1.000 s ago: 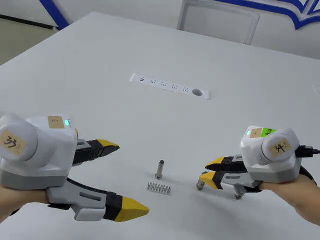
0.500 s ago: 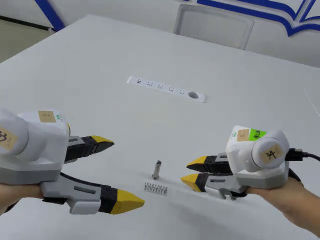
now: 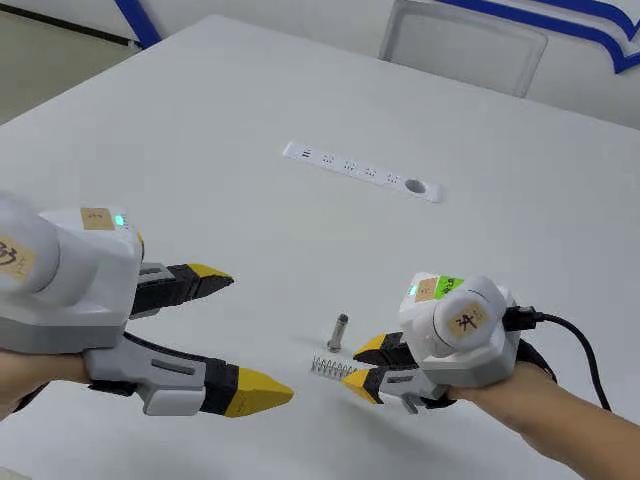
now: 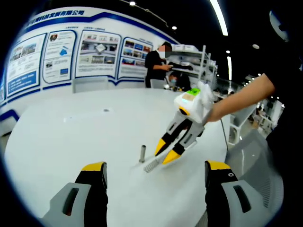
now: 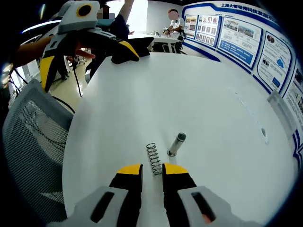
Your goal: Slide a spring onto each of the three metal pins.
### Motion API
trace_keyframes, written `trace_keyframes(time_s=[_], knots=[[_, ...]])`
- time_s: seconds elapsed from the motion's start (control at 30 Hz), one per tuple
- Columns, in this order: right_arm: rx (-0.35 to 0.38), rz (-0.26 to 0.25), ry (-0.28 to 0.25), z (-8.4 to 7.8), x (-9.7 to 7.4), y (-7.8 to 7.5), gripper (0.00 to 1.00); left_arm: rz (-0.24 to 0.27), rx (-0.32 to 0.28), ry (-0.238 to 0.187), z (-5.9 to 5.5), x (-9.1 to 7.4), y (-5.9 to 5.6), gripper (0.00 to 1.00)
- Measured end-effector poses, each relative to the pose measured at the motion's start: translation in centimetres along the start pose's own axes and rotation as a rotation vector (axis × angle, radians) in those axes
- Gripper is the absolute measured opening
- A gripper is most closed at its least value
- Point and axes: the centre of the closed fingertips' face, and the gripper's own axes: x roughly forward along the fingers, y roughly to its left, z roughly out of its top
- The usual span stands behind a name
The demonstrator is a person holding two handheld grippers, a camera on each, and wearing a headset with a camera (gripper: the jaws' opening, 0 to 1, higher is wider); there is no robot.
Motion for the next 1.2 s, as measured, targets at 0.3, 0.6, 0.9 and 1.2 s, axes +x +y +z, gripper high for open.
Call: trace_keyframes(time_s=[0.3,0.6,0.9,1.2], knots=[[-0.051,0.009,0.086,-1.4,1.1,-0.6,0.17,0.009,-0.021,-0.007,0.0,0.1,0.7,0.85],[-0.031,0.049,0.102,-1.6,1.8,-0.5,0.14,-0.007,0.004,0.043,-1.0,1.0,0.4,0.84],[-0.026,0.044,0.102,-1.6,1.7,-0.2,0.11,-0.003,0.008,0.042,-1.0,1.1,0.4,0.84],[-0.033,0.049,0.047,0.3,-1.0,0.1,0.1,-0.007,0.016,0.037,-0.7,1.2,0.2,0.82]])
